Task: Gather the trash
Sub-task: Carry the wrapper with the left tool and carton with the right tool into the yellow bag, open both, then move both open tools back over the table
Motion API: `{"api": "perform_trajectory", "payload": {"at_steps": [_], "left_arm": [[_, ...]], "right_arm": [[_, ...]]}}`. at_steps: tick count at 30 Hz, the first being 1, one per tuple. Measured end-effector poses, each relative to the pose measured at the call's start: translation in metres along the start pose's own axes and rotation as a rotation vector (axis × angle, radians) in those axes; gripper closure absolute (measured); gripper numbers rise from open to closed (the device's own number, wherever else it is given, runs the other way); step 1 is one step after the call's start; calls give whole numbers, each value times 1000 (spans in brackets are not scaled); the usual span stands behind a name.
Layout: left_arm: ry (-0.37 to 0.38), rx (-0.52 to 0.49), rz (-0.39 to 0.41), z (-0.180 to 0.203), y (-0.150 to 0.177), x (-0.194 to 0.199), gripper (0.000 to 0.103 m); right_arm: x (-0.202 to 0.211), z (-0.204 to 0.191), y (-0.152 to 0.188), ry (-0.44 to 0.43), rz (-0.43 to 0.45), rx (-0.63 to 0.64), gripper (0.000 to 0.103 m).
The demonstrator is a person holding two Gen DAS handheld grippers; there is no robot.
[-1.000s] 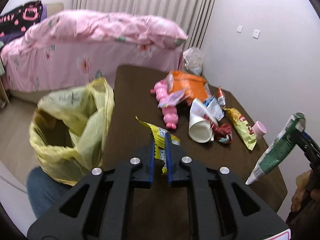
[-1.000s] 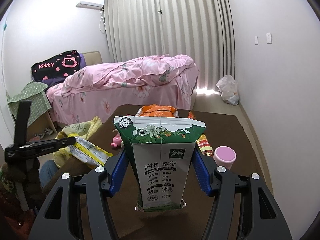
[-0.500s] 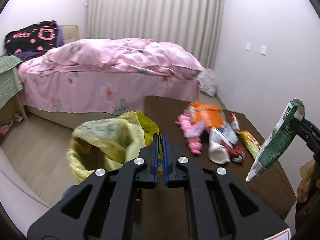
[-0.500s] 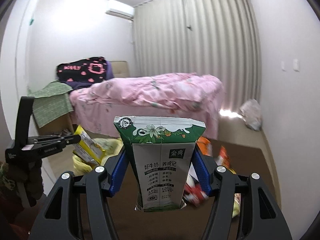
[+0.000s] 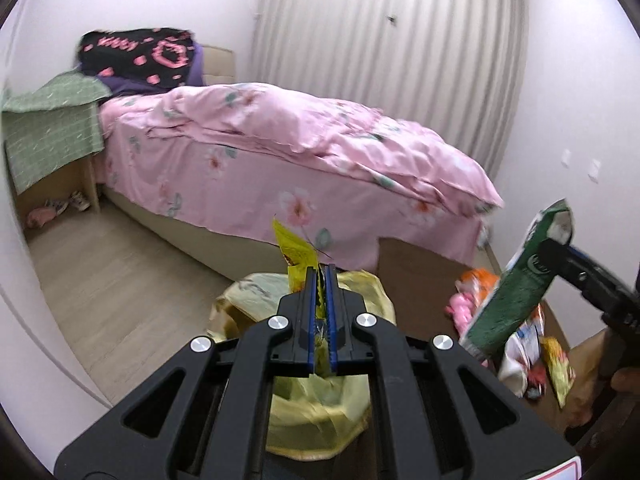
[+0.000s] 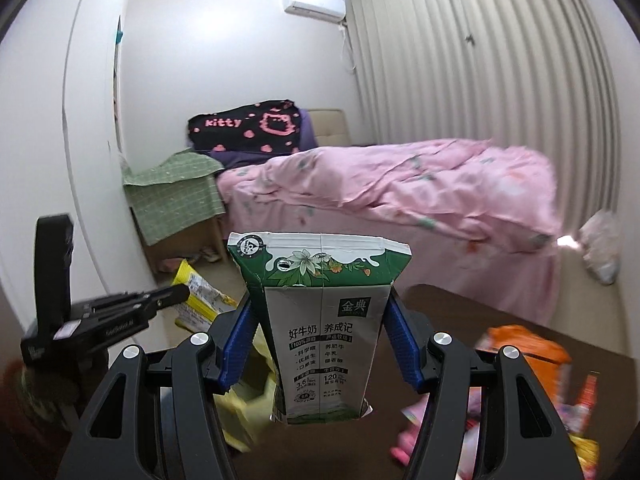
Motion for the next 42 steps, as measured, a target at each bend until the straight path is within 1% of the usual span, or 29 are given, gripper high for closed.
{"api": "perform_trajectory", "payload": {"at_steps": [1, 3, 4, 5, 6, 7, 9, 10, 11, 12, 13, 15, 16, 19, 21, 23, 25, 26, 27, 28, 29, 32, 33, 35, 38, 40, 42], "left_arm": [[-2, 38, 8, -8, 0, -3, 99], [8, 128, 28, -20, 2, -10, 99], [22, 177, 33, -26, 6, -17, 99], [37, 198, 27, -29, 11, -25, 99], [45, 199, 9, -29, 19, -35, 99], [39, 182, -28, -28, 30, -52, 99], [6, 155, -110, -28, 52, -76, 99], [-13, 148, -160, -30, 65, -87, 99], [-37, 142, -199, -33, 76, -94, 99], [-58, 134, -219, -36, 83, -98, 99], [-91, 118, -238, -40, 89, -100, 98], [-127, 106, -257, -45, 95, -102, 98], [-129, 104, -266, -45, 98, -105, 98], [-116, 104, -297, -45, 108, -113, 98], [-100, 126, -329, -46, 118, -117, 98], [-55, 169, -349, -45, 126, -117, 98], [-9, 211, -336, -38, 124, -110, 93], [6, 228, -322, -38, 121, -107, 83], [27, 254, -298, -37, 115, -102, 68], [35, 268, -279, -38, 110, -98, 61], [37, 275, -258, -38, 104, -93, 53], [-16, 261, -212, -43, 87, -79, 42], [-47, 248, -195, -44, 81, -72, 42], [-70, 223, -168, -44, 71, -64, 41], [-73, 202, -123, -37, 59, -51, 39], [-76, 208, -96, -35, 53, -44, 39], [-98, 210, -70, -34, 48, -36, 39]], "right_arm": [[-16, -4, -2, -33, -4, -6, 46], [-39, -9, -3, -64, -9, -1, 46], [-55, -9, -1, -68, -18, 5, 46], [-71, -10, 2, -69, -32, 5, 46], [-84, -11, 6, -75, -52, 1, 46], [-105, -10, 14, -85, -94, -11, 46], [-128, -10, 27, -97, -164, -32, 46], [-144, -8, 42, -94, -235, -47, 46], [-151, -5, 51, -80, -275, -49, 46], [-160, -1, 66, -46, -337, -50, 46], [-167, 5, 77, -29, -383, -54, 46], [-173, 9, 94, -18, -447, -60, 46], [-177, 10, 104, -11, -481, -59, 46], [-184, 11, 122, -7, -524, -67, 46], [-185, 11, 122, -8, -522, -70, 46], [-185, 11, 121, -15, -517, -69, 46], [-188, 14, 121, -19, -527, -78, 45], [-187, 15, 122, -28, -538, -92, 45], [-181, 15, 121, -46, -547, -114, 45], [-177, 16, 120, -47, -545, -122, 45], [-175, 17, 119, -37, -538, -120, 45], [-158, 19, 113, 0, -497, -77, 44], [-153, 20, 112, 11, -491, -65, 44], [-136, 22, 110, 30, -471, -43, 43], [-117, 26, 102, 18, -439, -49, 42], [-117, 26, 94, 22, -437, -47, 42], [-121, 21, 83, 16, -423, -48, 42]]}}
Point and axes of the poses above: each gripper's, at about its wrist camera, not at the fingertips, and x roughly against the way its jaws point, z to its right, y to its underside, the point moved 10 cm from there along -x, roughly the way its jaws point, and after that the axes turned 9 degrees about -x, right-handed, at the moved point
